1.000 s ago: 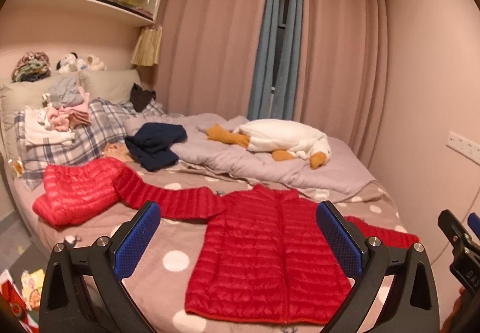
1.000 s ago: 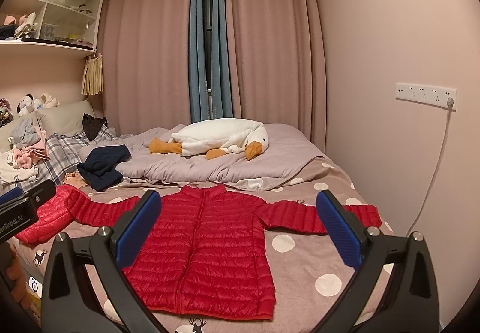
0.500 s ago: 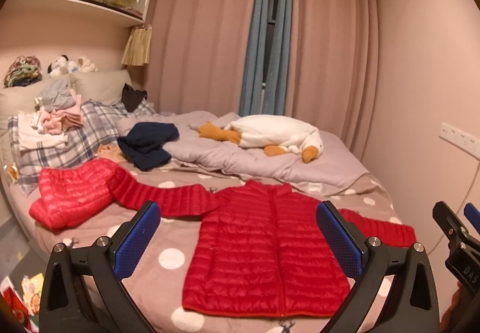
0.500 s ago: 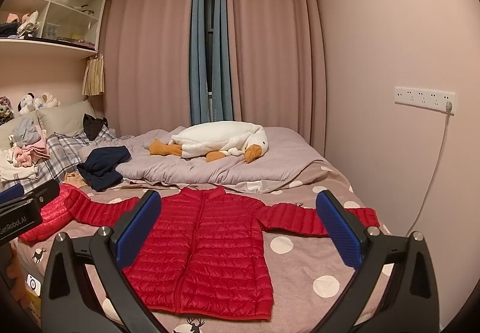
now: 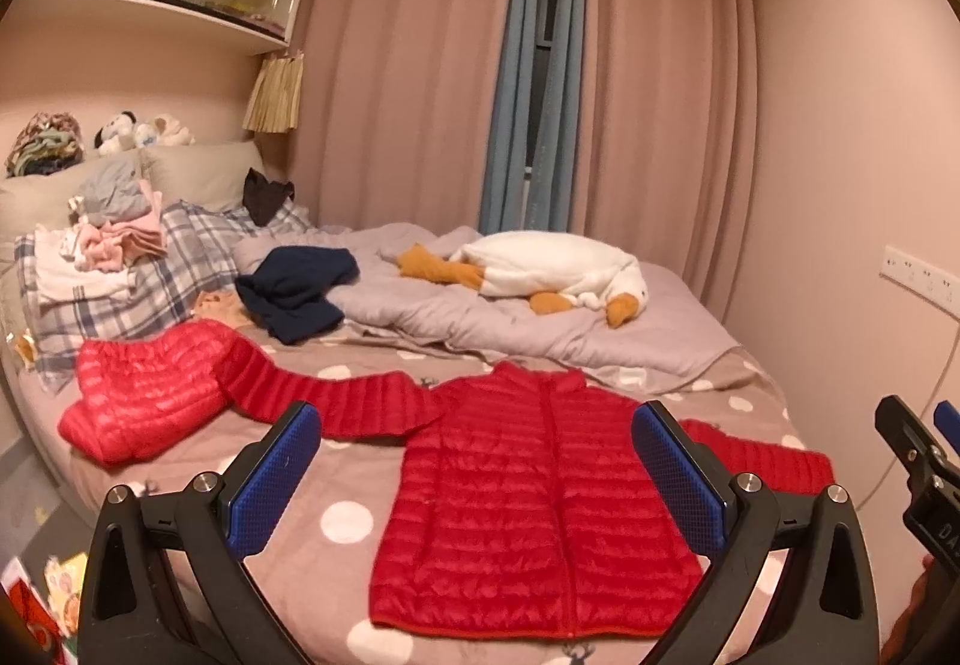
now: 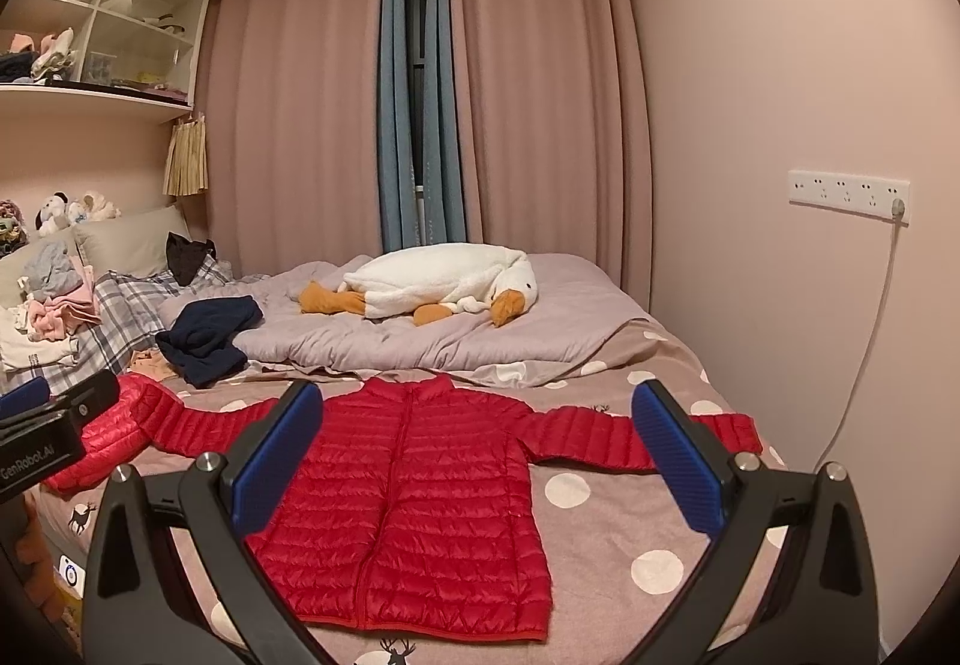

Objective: Fold large clothes

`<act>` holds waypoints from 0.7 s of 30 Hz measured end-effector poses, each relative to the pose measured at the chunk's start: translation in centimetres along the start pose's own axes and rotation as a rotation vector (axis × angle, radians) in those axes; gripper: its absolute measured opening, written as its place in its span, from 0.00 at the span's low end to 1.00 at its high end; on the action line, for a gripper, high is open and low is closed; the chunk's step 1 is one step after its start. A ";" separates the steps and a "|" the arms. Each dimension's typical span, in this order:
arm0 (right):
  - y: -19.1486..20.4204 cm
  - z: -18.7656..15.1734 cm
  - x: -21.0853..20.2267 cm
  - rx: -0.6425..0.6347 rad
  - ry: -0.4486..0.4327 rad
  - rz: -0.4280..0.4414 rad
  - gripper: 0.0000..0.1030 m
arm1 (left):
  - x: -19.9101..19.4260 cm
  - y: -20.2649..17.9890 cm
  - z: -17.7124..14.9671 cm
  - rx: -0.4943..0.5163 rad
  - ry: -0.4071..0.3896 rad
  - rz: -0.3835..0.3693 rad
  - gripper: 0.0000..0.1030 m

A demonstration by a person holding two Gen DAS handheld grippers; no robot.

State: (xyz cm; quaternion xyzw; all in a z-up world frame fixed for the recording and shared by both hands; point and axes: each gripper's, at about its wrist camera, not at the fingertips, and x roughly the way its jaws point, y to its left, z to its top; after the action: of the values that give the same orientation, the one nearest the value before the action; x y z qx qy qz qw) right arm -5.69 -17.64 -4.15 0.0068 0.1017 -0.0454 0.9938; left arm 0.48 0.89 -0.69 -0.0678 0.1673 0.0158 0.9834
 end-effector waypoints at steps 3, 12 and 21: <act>-0.1 0.0 0.4 -0.002 0.000 -0.021 1.00 | 0.9 0.1 0.2 -0.013 0.007 -0.014 1.00; -2.5 0.0 5.6 0.030 0.055 -0.099 1.00 | 7.5 3.4 1.0 -0.104 0.077 -0.043 1.00; -12.0 -0.8 19.6 0.029 0.223 -0.294 1.00 | 19.8 15.6 1.9 -0.239 0.068 0.237 1.00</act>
State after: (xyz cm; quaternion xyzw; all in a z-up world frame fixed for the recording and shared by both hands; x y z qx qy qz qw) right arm 12.12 -31.35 -8.94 0.0110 0.2104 -0.1906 0.9588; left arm 18.91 16.74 -7.50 -0.1648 0.2044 0.1492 0.9533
